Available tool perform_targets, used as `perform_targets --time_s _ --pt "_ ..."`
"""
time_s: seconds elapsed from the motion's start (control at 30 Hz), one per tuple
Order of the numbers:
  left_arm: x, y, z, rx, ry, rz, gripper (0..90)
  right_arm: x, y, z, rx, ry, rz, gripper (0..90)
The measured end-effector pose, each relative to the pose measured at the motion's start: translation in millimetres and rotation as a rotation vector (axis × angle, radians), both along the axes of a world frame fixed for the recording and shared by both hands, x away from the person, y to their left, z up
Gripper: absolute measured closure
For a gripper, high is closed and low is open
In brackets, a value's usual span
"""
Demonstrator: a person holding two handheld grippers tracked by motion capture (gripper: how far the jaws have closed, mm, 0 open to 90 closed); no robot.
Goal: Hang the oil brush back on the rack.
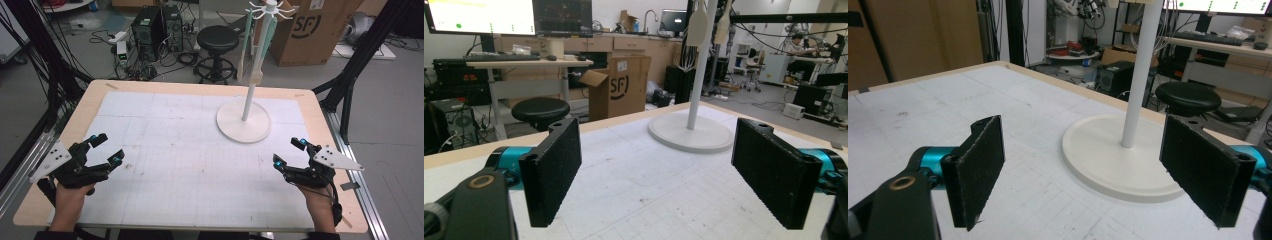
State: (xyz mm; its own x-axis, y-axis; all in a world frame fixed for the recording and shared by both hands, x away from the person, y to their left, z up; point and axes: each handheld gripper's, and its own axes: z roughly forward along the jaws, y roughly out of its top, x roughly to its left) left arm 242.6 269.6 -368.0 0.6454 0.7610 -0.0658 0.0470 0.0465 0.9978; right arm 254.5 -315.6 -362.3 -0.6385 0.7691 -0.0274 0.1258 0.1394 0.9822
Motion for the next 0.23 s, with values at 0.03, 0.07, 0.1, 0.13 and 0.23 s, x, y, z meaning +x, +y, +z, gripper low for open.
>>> perform_targets --time_s 0.03,0.07,0.1,0.13,0.23 --pt "-0.1 -1.0 -0.2 -0.001 0.000 0.000 20.6 -0.3 0.1 -0.4 0.001 0.008 -0.004 16.9" --pt "-0.1 -1.8 -0.2 0.002 0.001 -0.003 20.6 -0.2 0.2 -0.7 0.003 0.011 -0.006 16.9" --pt "0.2 -2.6 -0.2 0.005 0.000 -0.004 20.6 -0.3 0.6 -1.0 0.003 0.009 -0.006 16.9" --pt "0.6 -3.3 -0.4 0.004 0.001 -0.007 20.6 -0.7 0.9 -1.1 0.000 0.009 -0.004 16.9" --pt "1.5 -4.2 -0.8 0.003 0.007 -0.006 20.5 -1.2 1.7 -1.2 0.006 0.011 -0.002 16.9"
